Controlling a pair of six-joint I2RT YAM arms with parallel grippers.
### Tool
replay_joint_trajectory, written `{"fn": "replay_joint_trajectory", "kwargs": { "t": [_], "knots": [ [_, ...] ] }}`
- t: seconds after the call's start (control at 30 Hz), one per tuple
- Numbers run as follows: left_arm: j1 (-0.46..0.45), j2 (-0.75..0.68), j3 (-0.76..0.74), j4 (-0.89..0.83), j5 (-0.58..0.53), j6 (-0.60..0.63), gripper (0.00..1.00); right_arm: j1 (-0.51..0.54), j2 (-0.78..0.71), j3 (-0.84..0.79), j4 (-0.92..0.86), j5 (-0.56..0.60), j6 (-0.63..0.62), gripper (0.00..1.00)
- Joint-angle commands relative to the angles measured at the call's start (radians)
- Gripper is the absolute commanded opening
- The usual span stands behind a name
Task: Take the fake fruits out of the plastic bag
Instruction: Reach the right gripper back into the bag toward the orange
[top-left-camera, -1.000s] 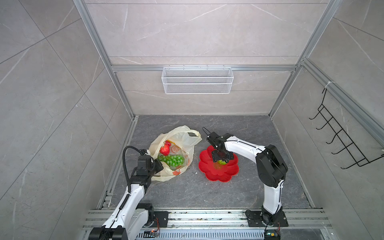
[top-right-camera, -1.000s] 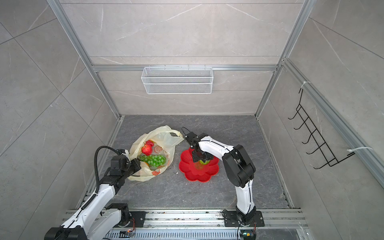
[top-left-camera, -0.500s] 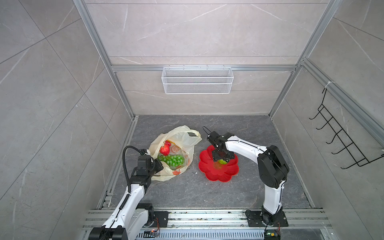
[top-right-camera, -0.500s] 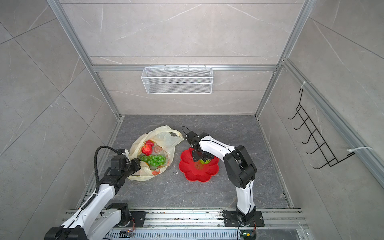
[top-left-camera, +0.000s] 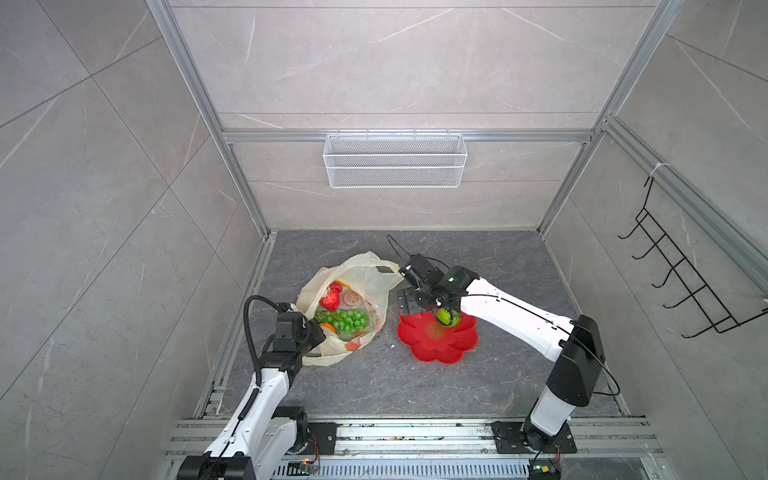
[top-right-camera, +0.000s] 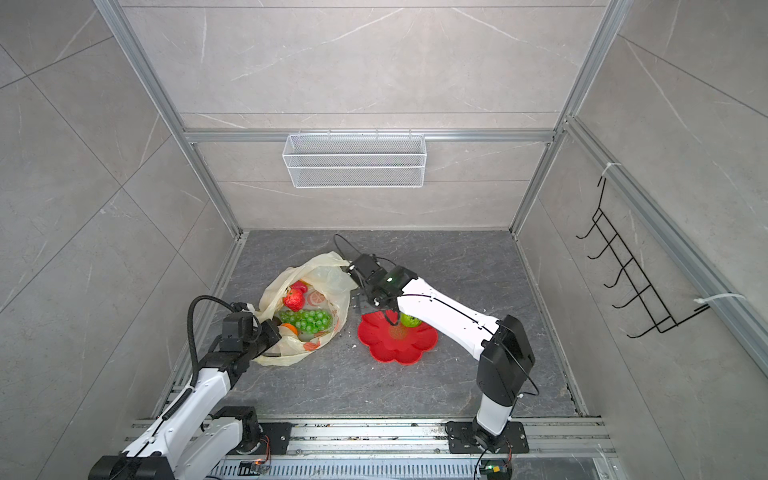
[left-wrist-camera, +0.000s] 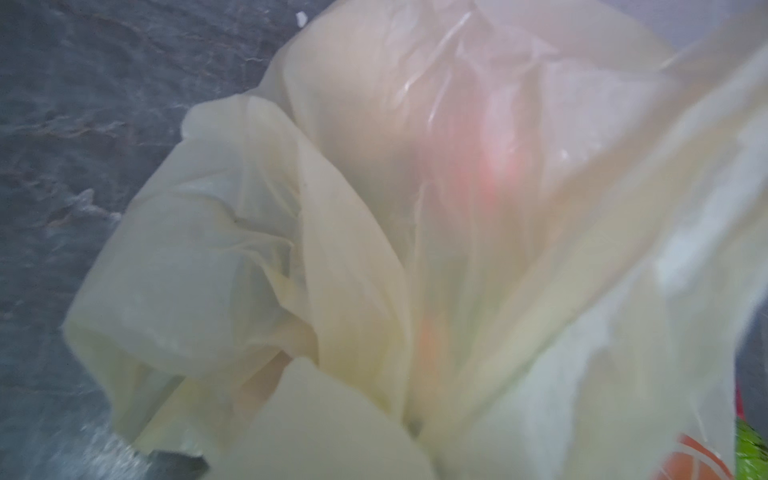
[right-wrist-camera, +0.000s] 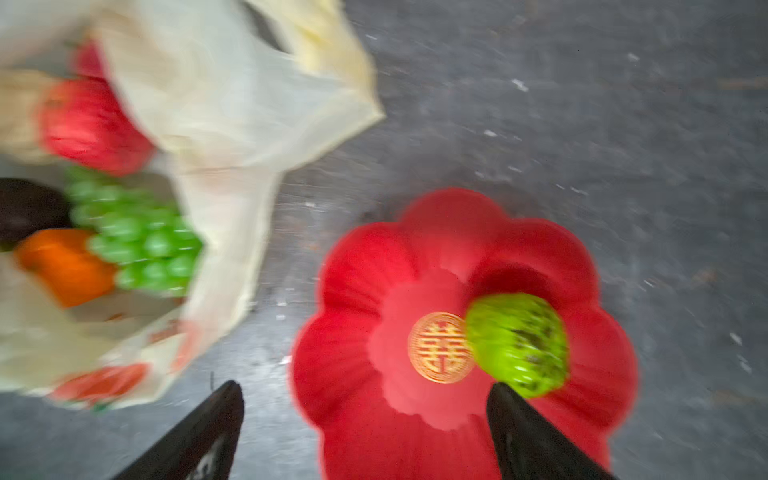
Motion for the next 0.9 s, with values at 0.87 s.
{"fn": "replay_joint_trajectory", "kwargs": {
  "t": [0.87],
  "knots": [
    [0.010, -0.107, -0.023, -0.295, -0.010, -0.262, 0.47, 0.324, 0.457, 0.078, 0.306, -0.086, 0.048, 0.65]
  ]
}}
